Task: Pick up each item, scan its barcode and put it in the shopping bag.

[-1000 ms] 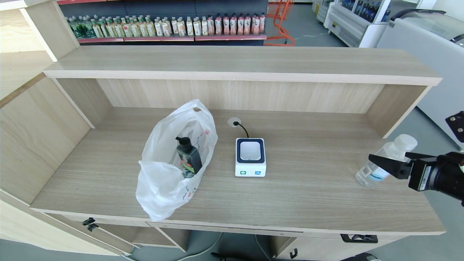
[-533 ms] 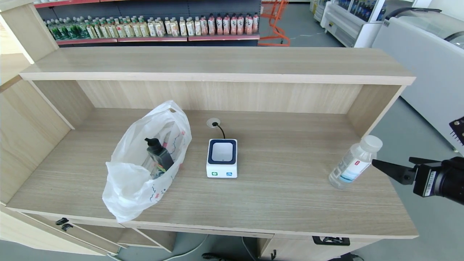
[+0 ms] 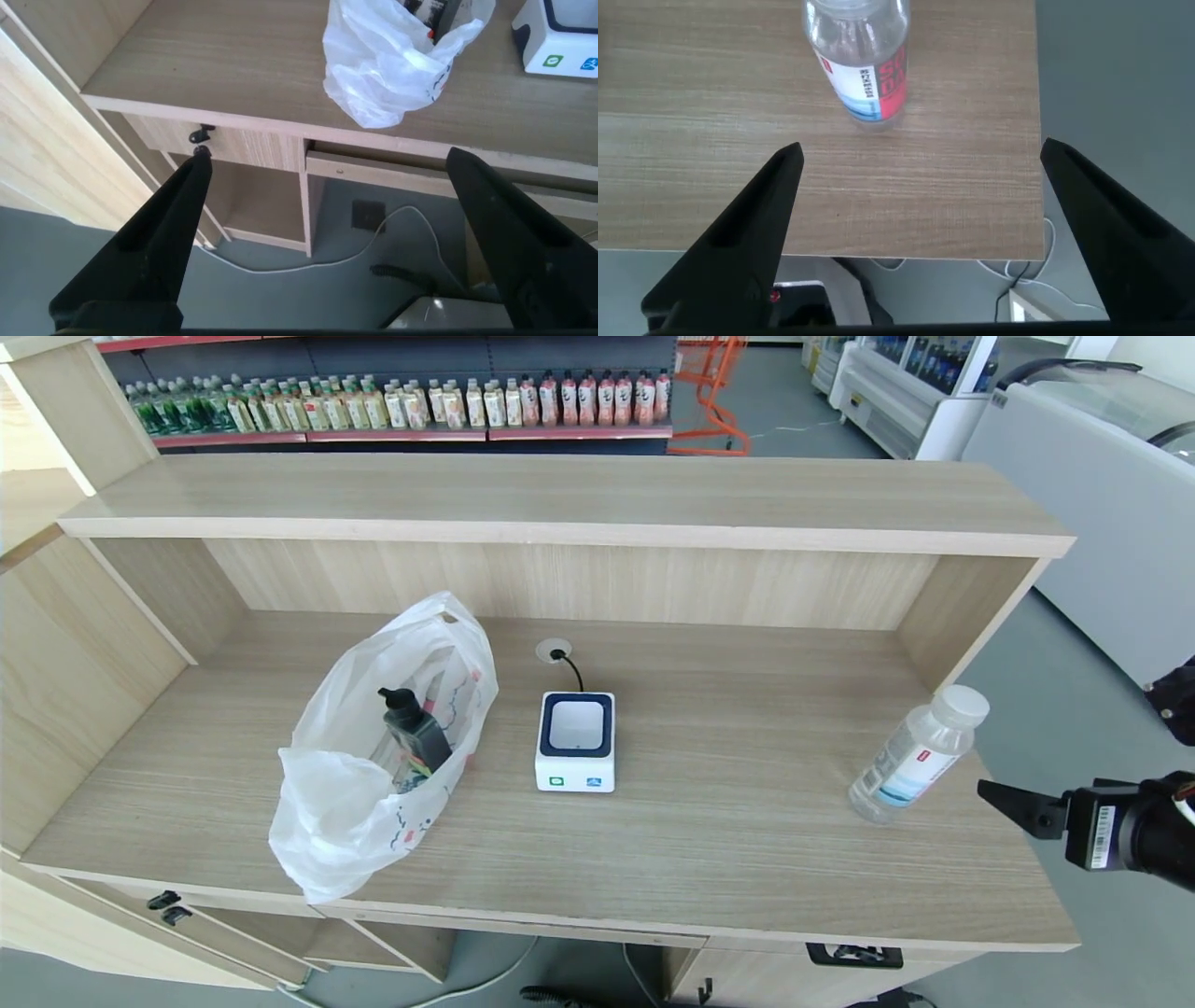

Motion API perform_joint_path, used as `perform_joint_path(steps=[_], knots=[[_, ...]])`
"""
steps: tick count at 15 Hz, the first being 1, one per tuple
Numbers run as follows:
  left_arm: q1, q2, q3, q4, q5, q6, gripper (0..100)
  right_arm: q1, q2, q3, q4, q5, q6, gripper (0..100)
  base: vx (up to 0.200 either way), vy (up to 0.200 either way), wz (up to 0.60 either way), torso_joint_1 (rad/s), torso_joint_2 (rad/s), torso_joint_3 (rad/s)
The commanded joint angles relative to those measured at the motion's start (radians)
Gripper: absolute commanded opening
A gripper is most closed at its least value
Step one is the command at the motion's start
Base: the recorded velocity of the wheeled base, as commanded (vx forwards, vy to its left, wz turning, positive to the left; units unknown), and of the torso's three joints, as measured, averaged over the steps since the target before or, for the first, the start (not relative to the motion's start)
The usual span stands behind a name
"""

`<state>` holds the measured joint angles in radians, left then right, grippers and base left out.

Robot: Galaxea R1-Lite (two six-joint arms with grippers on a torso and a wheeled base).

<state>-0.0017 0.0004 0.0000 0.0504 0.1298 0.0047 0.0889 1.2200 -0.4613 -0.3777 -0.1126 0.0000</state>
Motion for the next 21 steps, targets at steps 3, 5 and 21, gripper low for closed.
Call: perform_joint_path(steps=[3,5,21], knots=[[0.0,0.0,0.0,0.0,0.001,0.0,100,0.008,0.145,0.013,-0.087,-0.016,0.009,100,0.0,0.0,0.0,0.0,0.0,0.0],[0.0,0.0,0.0,0.0,0.001,0.0,100,0.009,0.242,0.033,-0.241,-0.016,0.005,100,0.0,0.0,0.0,0.0,0.0,0.0],[0.0,0.0,0.0,0.0,0.001,0.0,100,0.068,0.495,-0.092,-0.406,0.01,0.005,100,0.0,0.0,0.0,0.0,0.0,0.0]])
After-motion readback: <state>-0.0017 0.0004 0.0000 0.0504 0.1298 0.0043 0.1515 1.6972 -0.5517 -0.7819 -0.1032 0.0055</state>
